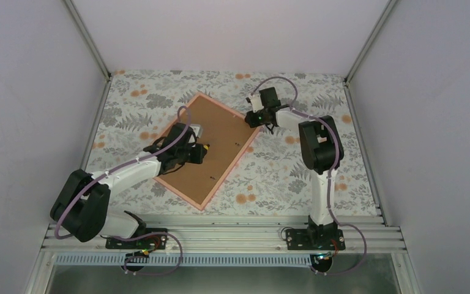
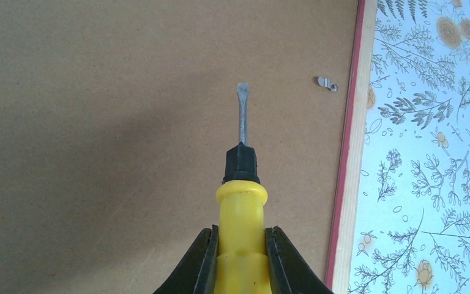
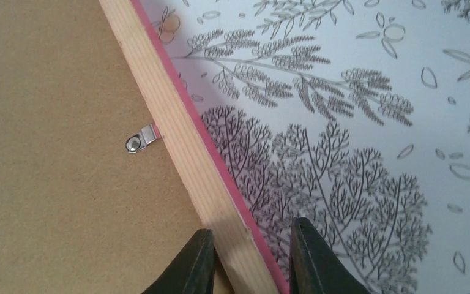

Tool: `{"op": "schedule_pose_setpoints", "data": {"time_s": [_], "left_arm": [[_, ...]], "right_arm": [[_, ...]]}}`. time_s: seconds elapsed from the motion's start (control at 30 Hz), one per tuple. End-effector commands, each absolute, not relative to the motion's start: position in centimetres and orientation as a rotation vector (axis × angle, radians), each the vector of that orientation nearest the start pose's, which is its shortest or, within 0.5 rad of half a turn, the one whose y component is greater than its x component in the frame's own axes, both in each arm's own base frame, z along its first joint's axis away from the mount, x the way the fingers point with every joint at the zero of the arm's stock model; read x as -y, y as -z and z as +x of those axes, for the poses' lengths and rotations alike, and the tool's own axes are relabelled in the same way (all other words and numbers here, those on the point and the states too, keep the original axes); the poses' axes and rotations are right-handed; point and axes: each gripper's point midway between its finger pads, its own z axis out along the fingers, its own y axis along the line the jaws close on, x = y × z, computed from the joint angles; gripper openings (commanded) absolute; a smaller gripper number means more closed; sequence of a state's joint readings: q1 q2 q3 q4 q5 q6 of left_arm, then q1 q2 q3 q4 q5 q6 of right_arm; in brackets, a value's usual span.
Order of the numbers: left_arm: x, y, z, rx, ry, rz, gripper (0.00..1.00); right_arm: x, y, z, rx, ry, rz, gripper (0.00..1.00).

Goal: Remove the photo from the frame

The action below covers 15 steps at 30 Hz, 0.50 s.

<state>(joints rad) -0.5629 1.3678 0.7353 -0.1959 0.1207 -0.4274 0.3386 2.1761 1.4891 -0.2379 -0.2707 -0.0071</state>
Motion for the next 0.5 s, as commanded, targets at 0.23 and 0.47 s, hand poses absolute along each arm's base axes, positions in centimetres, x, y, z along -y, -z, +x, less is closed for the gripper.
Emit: {"op": "schedule_pose_setpoints", "data": {"time_s": [0.23, 0.47], "left_arm": [[22.5, -11.7, 29.5, -2.408, 0.692, 0.237, 0.02], [23.4, -12.1, 28.9, -2.400, 0.723, 0.262, 0.02]], "right_arm": [[-17.8, -0.1, 43.8, -2.643, -0.320, -0.376, 0.13], [-16.9, 0.1, 39.4, -2.707, -0.370, -0.267, 0.10]]}}
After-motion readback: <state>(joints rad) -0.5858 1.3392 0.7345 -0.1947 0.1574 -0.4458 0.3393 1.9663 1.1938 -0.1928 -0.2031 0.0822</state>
